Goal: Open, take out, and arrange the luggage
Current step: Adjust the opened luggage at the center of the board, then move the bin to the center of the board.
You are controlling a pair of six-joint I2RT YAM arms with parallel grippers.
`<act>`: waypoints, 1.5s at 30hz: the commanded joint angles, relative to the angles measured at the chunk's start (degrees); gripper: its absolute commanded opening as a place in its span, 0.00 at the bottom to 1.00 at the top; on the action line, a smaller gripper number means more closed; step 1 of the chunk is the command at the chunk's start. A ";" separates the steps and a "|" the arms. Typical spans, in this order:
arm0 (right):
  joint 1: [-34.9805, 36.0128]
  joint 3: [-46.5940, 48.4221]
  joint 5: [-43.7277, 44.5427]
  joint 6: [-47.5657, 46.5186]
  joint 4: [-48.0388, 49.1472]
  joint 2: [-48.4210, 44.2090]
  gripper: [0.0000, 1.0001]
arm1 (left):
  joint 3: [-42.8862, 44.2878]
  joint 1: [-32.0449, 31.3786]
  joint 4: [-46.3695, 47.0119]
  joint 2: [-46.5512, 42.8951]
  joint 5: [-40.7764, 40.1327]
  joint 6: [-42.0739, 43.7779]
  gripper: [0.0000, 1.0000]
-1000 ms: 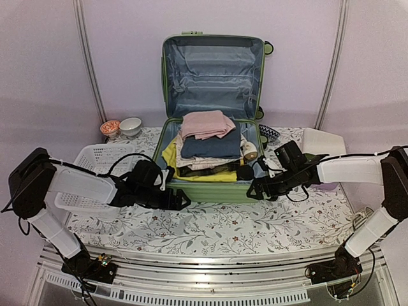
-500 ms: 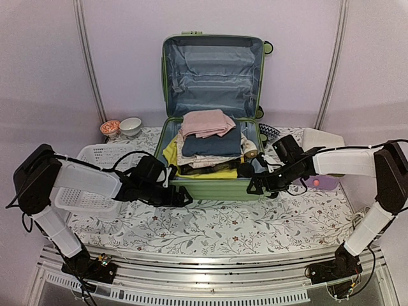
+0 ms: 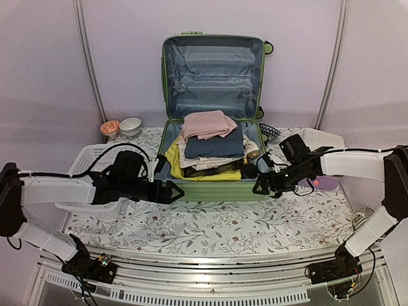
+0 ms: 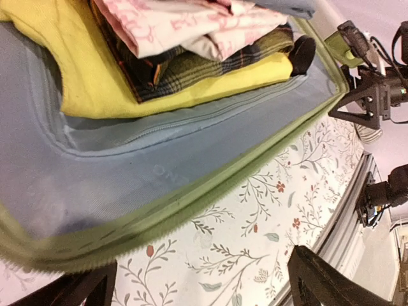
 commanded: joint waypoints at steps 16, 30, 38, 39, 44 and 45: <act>-1.25 -4.18 0.53 3.19 5.19 -18.61 0.99 | 4.94 13.22 -35.59 -25.12 -31.30 -0.02 0.98; -1.13 -9.03 -1.35 5.65 4.25 -29.25 0.99 | -5.36 18.10 -26.59 -23.63 -16.09 -13.31 0.98; -1.02 -9.90 -3.18 6.40 5.32 -30.10 0.99 | -10.91 14.11 -17.07 -22.69 -0.93 -15.73 0.91; -1.05 -9.94 -3.63 6.57 5.63 -30.09 0.99 | -11.11 13.10 -16.05 -22.26 -0.06 -15.96 0.87; -0.92 -10.83 -5.12 7.32 6.60 -30.37 0.99 | -10.22 8.18 -14.44 -19.58 1.14 -17.43 0.65; -0.93 -11.03 -5.09 7.40 6.60 -30.62 0.99 | -10.02 6.74 -14.06 -19.25 0.61 -18.16 0.65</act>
